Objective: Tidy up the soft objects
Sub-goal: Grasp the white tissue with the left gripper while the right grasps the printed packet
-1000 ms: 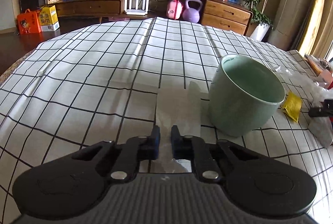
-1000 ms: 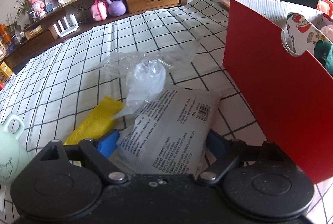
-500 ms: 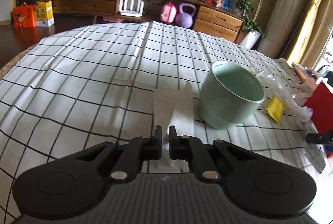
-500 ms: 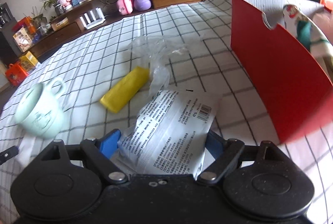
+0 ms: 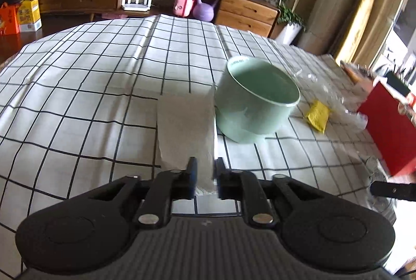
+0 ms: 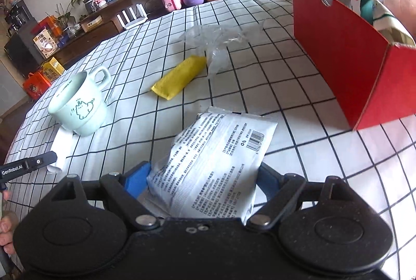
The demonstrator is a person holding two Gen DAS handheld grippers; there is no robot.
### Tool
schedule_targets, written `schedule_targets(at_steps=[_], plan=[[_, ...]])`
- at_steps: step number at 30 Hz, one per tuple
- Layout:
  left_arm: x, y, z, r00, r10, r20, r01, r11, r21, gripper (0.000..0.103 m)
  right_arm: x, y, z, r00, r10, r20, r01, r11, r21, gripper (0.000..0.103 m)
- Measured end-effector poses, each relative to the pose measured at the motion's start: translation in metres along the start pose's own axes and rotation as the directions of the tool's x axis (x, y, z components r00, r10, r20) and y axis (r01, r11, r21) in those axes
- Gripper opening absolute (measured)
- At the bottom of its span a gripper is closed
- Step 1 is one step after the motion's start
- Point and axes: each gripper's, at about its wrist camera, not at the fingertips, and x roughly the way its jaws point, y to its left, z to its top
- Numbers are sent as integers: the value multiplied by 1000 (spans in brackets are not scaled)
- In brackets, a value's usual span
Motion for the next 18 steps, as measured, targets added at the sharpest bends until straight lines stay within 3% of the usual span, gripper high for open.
schedule_targets(at_steps=[1,2,3,7,15,18], plan=[[1,-2,-1,1000,5,-4,-5,1000,13,42,0,0,-1,1000,3,-3,-3,1000,-1,86],[3,-4,-2,1000,3,-8,-2,1000,24,65,0,0,-2,1000,3,-5,-3,1000,-2,86],[5,-6,-2,1000,-2,-12,3,1000,30,71,1,0,-2,1000,-1,-6,1,1000,-2,86],[10,-11,-3,1000,17,8,-17,998,62,72,1,0,-3,1000,5,-3,-5,1000,4,86],[24,-22,-4,990,138,16,-139,982,132,71,1,0,-3,1000,8,-4,-8,1000,4,86],[23,-23,-5,986,162,28,-164,975,152,50,1,1,-3,1000,9,-4,-9,1000,1,86]])
